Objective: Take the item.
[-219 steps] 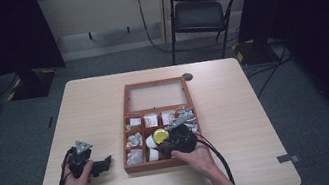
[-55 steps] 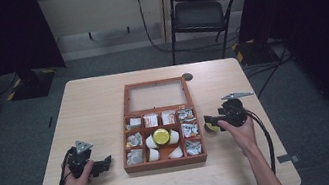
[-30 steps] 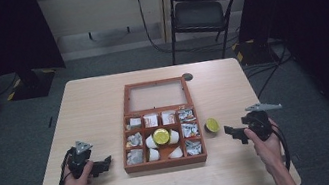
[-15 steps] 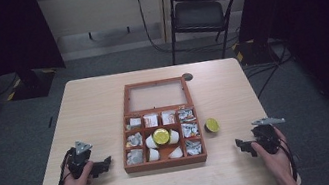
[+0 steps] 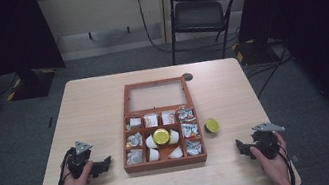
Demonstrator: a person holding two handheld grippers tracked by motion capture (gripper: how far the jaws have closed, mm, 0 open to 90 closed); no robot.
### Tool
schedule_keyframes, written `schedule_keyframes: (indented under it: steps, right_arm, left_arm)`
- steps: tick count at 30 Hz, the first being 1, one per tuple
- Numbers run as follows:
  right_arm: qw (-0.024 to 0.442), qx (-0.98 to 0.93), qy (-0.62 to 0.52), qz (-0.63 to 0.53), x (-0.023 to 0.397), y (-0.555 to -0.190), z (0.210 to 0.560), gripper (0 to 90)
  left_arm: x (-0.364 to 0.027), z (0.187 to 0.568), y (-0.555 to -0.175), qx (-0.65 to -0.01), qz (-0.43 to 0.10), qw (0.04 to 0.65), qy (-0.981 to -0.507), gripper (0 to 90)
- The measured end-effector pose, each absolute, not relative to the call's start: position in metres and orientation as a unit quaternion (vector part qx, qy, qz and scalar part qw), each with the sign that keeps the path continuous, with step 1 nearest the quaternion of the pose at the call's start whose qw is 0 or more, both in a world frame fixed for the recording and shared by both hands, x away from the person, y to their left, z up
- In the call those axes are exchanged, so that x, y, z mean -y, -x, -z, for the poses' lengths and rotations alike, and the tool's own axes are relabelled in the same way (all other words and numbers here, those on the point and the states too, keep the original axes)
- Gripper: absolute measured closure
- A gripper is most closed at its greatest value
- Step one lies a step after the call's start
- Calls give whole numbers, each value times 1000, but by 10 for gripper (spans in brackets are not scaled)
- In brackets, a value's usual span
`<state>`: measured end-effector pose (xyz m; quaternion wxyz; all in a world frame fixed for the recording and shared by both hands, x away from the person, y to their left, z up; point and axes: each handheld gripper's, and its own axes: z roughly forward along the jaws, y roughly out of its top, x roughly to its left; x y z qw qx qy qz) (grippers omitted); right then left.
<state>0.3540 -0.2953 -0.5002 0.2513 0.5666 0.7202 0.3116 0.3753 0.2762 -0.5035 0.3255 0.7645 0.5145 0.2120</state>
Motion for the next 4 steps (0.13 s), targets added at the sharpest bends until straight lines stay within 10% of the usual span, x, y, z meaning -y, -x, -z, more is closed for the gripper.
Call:
schedule_keyframes:
  steps: [4]
  right_arm:
    - [253,-719,-568,-311,295,-354,500,114]
  left_arm:
    - [-276,503,-375,-514,-212,325,-765,0]
